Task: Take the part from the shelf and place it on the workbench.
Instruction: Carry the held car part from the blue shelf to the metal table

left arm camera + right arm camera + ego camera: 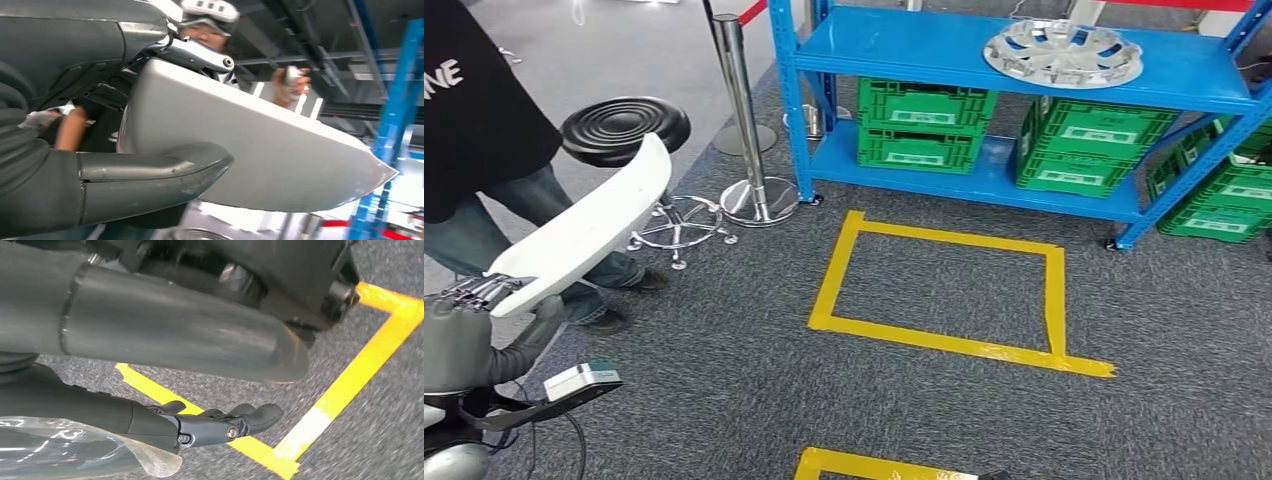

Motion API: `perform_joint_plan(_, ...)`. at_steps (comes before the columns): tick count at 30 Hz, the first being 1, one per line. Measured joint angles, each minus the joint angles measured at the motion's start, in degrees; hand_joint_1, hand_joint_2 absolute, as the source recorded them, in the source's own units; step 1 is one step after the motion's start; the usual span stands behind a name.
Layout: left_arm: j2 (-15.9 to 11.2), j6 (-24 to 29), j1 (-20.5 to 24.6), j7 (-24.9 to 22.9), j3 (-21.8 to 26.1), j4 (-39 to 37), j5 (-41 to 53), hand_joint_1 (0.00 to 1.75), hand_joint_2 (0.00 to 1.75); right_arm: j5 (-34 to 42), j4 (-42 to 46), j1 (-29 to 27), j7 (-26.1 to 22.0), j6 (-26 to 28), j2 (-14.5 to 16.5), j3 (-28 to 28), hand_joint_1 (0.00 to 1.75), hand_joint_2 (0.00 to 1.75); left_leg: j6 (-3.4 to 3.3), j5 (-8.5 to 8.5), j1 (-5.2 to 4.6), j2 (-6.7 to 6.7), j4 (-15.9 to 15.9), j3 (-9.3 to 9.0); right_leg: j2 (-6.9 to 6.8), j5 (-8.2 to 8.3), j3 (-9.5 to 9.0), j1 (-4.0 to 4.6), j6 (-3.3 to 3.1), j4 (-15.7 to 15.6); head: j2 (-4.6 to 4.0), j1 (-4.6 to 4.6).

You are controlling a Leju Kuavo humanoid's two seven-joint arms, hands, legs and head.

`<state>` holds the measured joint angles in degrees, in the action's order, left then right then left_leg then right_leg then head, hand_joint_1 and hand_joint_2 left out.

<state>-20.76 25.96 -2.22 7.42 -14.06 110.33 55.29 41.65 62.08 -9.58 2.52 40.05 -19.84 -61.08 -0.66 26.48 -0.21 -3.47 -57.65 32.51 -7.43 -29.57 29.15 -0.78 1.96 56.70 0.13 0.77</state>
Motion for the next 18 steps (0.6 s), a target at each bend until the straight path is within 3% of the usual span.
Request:
perform_joint_plan(2, 0.18, 0.39, -0.06, 0.06, 0.21, 0.21, 0.03, 1.75, 1.75, -0.31, 0.28, -0.05, 0.00, -0.18, 0.02, 0.25, 0.00, 0.00, -0.81, -0.35, 0.24, 1.39, 0.33, 0.05, 1.93, -1.55, 0.65, -0.21, 0.54, 1.60, 0.01, -0.18)
perform_joint_plan(4, 0.57, 0.89, 0.03, 0.13, 0.35, 0.38, 0.16, 1.75, 1.75, -0.42, 0.49, -0.28, 0.01, -0.45, 0.04, 0.43, 0.00, 0.00, -1.40, -0.65, 0.30, 2.77, 0.51, 0.18, 5.68, -5.20, 3.71, -0.29, 0.63, 8.32, 0.01, -0.50)
perform_joint_plan(5, 0.77, 1.00, 0.05, 0.14, 0.38, 0.39, 0.27, 1.75, 1.75, -0.45, 0.51, -0.44, 0.04, -0.55, 0.03, 0.49, 0.00, 0.00, -1.57, -0.73, 0.24, 3.55, 0.50, 0.31, 6.76, -7.00, 5.82, -0.25, 0.55, 12.65, 0.01, -0.57)
perform_joint_plan(6, 0.98, 1.02, 0.00, 0.14, 0.39, 0.38, 0.39, 1.75, 1.75, -0.49, 0.51, -0.61, 0.08, -0.61, 0.03, 0.54, 0.00, 0.00, -1.65, -0.79, 0.17, 4.40, 0.48, 0.39, 7.21, -7.96, 7.62, -0.18, 0.47, 16.04, 0.00, -0.62)
perform_joint_plan(7, 1.13, 0.99, -0.05, 0.13, 0.39, 0.38, 0.50, 1.75, 1.75, -0.55, 0.51, -0.74, 0.13, -0.64, 0.03, 0.60, 0.00, 0.00, -1.68, -0.83, 0.11, 5.28, 0.46, 0.42, 7.38, -7.74, 8.56, -0.13, 0.37, 17.45, 0.00, -0.63)
perform_joint_plan(8, 1.25, 0.99, -0.09, 0.11, 0.41, 0.38, 0.55, 1.75, 1.75, -0.62, 0.51, -0.81, 0.16, -0.66, 0.03, 0.67, 0.00, 0.00, -1.68, -0.86, 0.09, 6.11, 0.42, 0.41, 7.49, -6.30, 8.26, -0.12, 0.24, 16.25, 0.00, -0.62)
perform_joint_plan(9, 1.37, 1.02, -0.10, 0.09, 0.45, 0.38, 0.57, 1.75, 1.75, -0.69, 0.51, -0.85, 0.17, -0.69, 0.03, 0.75, 0.00, 0.00, -1.63, -0.89, 0.08, 6.97, 0.34, 0.39, 7.93, -4.07, 6.99, -0.13, 0.09, 13.04, 0.00, -0.62)
perform_joint_plan(11, 1.58, 1.10, -0.08, 0.01, 0.62, 0.38, 0.57, 1.75, 1.75, -0.84, 0.51, -0.91, 0.19, -0.74, 0.03, 0.88, 0.00, 0.00, -1.35, -0.85, 0.05, 8.44, -0.05, 0.55, 10.60, -0.44, 3.58, -0.38, -0.19, 4.94, 0.00, -0.64)
perform_joint_plan(13, 1.74, 1.20, -0.16, -0.04, 0.85, 0.39, 0.56, 1.75, 1.75, -1.03, 0.51, -0.95, 0.22, -0.76, 0.01, 0.96, 0.00, 0.00, -0.74, -0.90, 0.06, 9.76, -0.37, 1.04, 12.48, 0.38, 1.68, -0.50, -0.38, 1.06, 0.00, -0.62)
perform_joint_plan(15, 1.78, 1.34, -0.49, -0.05, 1.06, 0.39, 0.55, 1.75, 1.75, -1.18, 0.51, -0.96, 0.25, -0.79, 0.00, 0.98, 0.00, 0.00, 0.01, -1.19, 0.21, 11.03, -0.37, 1.47, 11.51, 0.40, 1.21, -0.43, -0.74, 0.80, 0.00, -0.59)
perform_joint_plan(16, 1.77, 1.42, -0.66, -0.05, 1.14, 0.39, 0.55, 1.75, 1.75, -1.22, 0.51, -0.98, 0.25, -0.81, 0.01, 0.98, 0.00, 0.00, 0.36, -1.06, 0.20, 10.54, -0.66, 1.69, 10.77, 0.54, 1.09, -0.46, -1.02, 0.70, 0.00, -0.54)
perform_joint_plan(18, 1.76, 1.53, -0.69, -0.05, 1.22, 0.40, 0.53, 1.75, 1.75, -1.26, 0.51, -1.09, 0.21, -0.88, 0.02, 0.99, 0.00, 0.00, 0.98, 1.04, 0.10, 7.49, -3.97, 3.20, 9.10, 0.69, 0.92, -0.58, -1.58, 0.47, 0.00, -0.32)
